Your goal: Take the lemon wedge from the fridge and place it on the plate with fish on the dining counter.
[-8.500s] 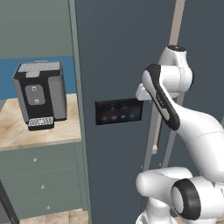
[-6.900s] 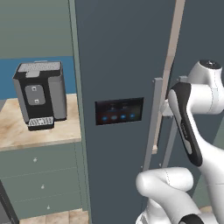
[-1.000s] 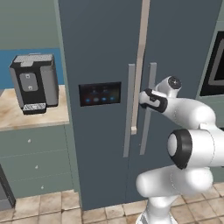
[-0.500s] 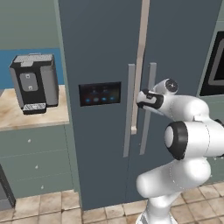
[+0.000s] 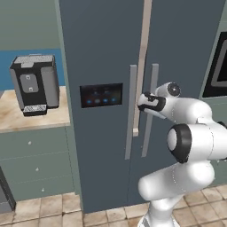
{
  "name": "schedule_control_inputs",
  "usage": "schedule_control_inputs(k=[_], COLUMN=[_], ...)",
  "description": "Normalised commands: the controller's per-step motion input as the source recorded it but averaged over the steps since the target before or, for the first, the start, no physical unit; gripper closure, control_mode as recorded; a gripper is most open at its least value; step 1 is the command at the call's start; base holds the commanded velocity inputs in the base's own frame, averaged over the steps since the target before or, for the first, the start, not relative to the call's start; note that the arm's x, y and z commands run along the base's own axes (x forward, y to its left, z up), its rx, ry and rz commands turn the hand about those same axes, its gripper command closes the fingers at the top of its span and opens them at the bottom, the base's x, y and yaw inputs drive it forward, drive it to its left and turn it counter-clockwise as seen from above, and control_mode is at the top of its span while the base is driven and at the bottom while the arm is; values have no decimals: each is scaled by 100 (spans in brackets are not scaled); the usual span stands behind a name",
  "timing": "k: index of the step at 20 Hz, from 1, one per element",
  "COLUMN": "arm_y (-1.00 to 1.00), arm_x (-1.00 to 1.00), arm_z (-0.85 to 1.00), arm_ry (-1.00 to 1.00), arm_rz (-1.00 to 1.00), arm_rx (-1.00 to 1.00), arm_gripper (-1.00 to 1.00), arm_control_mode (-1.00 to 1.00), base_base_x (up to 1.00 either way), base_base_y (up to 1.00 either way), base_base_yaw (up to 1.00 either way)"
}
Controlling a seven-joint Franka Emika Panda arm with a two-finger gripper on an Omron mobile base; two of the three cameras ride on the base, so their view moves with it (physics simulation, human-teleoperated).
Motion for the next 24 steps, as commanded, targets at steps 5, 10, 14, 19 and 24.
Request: schedule_control_inputs(k=[5, 10, 14, 19, 24], arm_y=[0, -5, -32, -47, -63], arm_x=[-5, -84, -100, -100, -100], arm_z=[0, 0, 6, 24, 46], arm_ry=[0, 0, 0, 0, 0], arm_rz=[0, -11, -23, -32, -38], arm_rx=[0, 0, 2, 10, 17], arm_gripper=[100, 100, 100, 100, 100], arm_control_mode=[-100, -100, -100, -100, -100], base_base_x=[0, 0, 0, 0, 0], base_base_y=[0, 0, 0, 0, 0], base_base_yaw=[0, 0, 0, 0, 0])
